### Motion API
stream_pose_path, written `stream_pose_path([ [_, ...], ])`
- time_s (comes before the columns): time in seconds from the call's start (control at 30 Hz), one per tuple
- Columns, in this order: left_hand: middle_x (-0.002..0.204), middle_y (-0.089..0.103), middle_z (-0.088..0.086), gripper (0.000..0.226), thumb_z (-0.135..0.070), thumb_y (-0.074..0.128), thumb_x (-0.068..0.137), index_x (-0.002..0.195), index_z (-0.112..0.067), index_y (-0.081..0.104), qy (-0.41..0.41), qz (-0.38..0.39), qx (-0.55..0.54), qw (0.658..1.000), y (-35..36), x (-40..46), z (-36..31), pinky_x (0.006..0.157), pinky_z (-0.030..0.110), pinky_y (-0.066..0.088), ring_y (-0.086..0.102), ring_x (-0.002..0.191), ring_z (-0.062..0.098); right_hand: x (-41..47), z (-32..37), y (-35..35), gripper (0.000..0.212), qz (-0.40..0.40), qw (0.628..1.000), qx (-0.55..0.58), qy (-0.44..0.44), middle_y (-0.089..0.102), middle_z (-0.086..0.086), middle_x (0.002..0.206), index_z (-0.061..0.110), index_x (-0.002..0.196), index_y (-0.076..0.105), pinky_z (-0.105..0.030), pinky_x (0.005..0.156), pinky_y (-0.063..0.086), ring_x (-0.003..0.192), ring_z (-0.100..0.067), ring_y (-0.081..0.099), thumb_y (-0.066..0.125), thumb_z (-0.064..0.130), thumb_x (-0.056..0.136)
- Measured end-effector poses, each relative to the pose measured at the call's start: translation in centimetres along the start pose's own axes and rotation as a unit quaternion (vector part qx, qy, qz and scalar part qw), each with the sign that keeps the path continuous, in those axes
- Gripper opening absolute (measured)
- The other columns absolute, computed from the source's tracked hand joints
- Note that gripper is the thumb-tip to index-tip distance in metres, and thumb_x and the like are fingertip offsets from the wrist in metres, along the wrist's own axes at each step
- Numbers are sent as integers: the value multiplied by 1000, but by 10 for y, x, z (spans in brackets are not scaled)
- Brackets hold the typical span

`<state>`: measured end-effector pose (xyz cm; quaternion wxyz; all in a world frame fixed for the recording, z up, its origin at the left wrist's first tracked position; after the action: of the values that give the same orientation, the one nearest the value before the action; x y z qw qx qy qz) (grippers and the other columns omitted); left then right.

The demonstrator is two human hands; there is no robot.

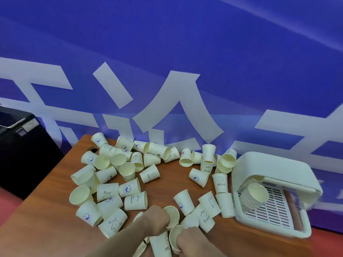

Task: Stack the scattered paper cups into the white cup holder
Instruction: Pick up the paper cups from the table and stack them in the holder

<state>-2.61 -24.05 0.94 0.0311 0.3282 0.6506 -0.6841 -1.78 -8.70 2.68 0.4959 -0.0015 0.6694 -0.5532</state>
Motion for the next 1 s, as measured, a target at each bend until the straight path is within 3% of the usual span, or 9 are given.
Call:
stream_pose_path([
  [0.17, 96, 67, 15, 27, -25, 44, 97, 96, -10, 65, -34, -51, 8, 998, -22, 2, 8, 68, 37, 38, 61, 86, 36, 1, -6, -25, 28, -33, 999, -20, -31, 60, -28, 117, -10, 113, 60, -44, 87, 40, 110, -43, 57, 45, 7, 97],
  [0.3, 89, 67, 8, 22, -38, 52, 92, 94, -18, 61, -65, -120, 22, 990, -52, 3, 17, 64, 35, 39, 61, 79, 30, -12, -22, -61, 25, -123, 991, -44, -42, 65, -23, 101, 2, 94, 65, -37, 70, 31, 94, -40, 60, 46, 19, 94],
  [0.4, 97, 68, 8, 23, -31, 44, 98, 103, -18, 62, -90, -165, 20, 982, -77, 11, 18, 72, 38, 43, 62, 86, 30, -21, -46, -81, 26, -191, 980, -43, -32, 64, -19, 91, 8, 84, 61, -34, 57, 30, 85, -39, 60, 44, 25, 95],
  [0.47, 99, 67, 9, 20, -26, 44, 97, 103, -18, 62, -96, -182, 27, 978, -94, 18, 12, 68, 35, 38, 63, 87, 32, -30, -64, -88, 30, -232, 972, -30, -19, 64, -18, 89, 7, 85, 62, -32, 52, 26, 83, -37, 60, 42, 26, 96],
  [0.63, 99, 67, 9, 21, -25, 44, 97, 102, -17, 63, -77, -190, 50, 977, -127, 36, -19, 63, 33, 35, 63, 85, 31, -57, -107, -94, 32, -296, 955, -30, 13, 67, -18, 96, 6, 94, 66, -34, 68, 33, 90, -38, 62, 42, 27, 97],
  [1.0, 90, 67, 14, 26, -28, 40, 93, 90, -13, 61, 5, -196, 84, 977, -183, 93, -131, 63, 35, 39, 62, 81, 37, -139, -213, -62, 26, -346, 935, 0, 83, 65, -17, 98, 9, 94, 64, -35, 67, 31, 92, -39, 59, 43, 24, 93],
])
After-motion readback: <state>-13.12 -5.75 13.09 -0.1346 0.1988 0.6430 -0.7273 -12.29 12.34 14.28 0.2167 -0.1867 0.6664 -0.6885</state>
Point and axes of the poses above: each hand's wrist, its own x-axis towards the middle knuckle, its own y-axis out of the palm, z = x × y, the point moved 2 cm from there along x, towards the middle knuckle
